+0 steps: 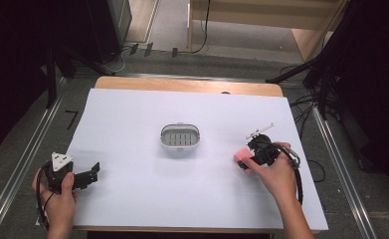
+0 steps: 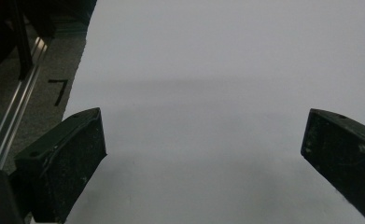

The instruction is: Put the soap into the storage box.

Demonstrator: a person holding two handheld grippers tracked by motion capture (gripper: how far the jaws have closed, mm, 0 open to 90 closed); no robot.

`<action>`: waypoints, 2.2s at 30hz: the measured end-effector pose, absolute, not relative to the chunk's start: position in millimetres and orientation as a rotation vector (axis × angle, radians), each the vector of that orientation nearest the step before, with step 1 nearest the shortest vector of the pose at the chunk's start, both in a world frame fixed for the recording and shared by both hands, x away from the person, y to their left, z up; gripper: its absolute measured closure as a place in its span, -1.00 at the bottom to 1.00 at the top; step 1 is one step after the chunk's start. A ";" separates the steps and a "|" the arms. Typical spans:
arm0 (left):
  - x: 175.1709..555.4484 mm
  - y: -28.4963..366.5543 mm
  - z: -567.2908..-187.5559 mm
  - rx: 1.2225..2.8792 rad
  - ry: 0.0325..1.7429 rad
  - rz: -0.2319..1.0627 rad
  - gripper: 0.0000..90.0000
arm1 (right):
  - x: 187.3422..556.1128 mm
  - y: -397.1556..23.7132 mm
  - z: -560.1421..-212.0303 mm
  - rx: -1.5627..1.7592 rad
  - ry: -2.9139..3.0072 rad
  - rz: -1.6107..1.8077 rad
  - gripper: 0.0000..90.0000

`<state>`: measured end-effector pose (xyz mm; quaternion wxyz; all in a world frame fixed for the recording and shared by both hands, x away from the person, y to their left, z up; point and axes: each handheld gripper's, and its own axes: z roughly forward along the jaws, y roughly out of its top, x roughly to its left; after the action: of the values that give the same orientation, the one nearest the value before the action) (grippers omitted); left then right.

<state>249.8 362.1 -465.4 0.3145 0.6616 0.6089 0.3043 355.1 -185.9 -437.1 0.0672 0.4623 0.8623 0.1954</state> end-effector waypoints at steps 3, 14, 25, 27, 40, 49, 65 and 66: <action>249.8 362.1 -465.4 1.744 1.605 0.801 -1.00 | 357.0 -184.5 -439.4 1.403 2.606 0.565 -0.42; 249.9 362.1 -465.4 1.744 1.605 0.801 -1.00 | 361.5 -181.9 -448.4 1.436 2.634 0.522 -0.20; 249.9 362.1 -465.4 1.745 1.605 0.801 -1.00 | 362.2 -178.9 -445.3 1.371 2.670 0.543 -0.14; 249.9 362.1 -465.4 1.745 1.605 0.801 -1.00 | 362.2 -176.7 -442.1 1.339 2.680 0.558 -0.14; 250.0 362.3 -465.4 1.745 1.605 0.801 -1.00 | 368.5 -159.8 -426.3 1.185 2.728 0.590 -0.14; 250.2 362.5 -465.4 1.743 1.607 0.796 -1.00 | 372.5 -145.3 -418.6 1.102 2.752 0.602 -0.14; 250.5 362.8 -465.5 1.741 1.609 0.789 -1.00 | 379.2 -116.9 -406.8 0.966 2.795 0.655 -0.14; 250.5 362.8 -465.5 1.741 1.609 0.789 -1.00 | 379.7 -114.8 -405.8 0.961 2.795 0.660 -0.14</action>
<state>250.5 362.8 -465.5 0.3160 0.6613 0.6109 0.2995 379.7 -114.8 -405.8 0.0565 0.3167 0.9215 0.2177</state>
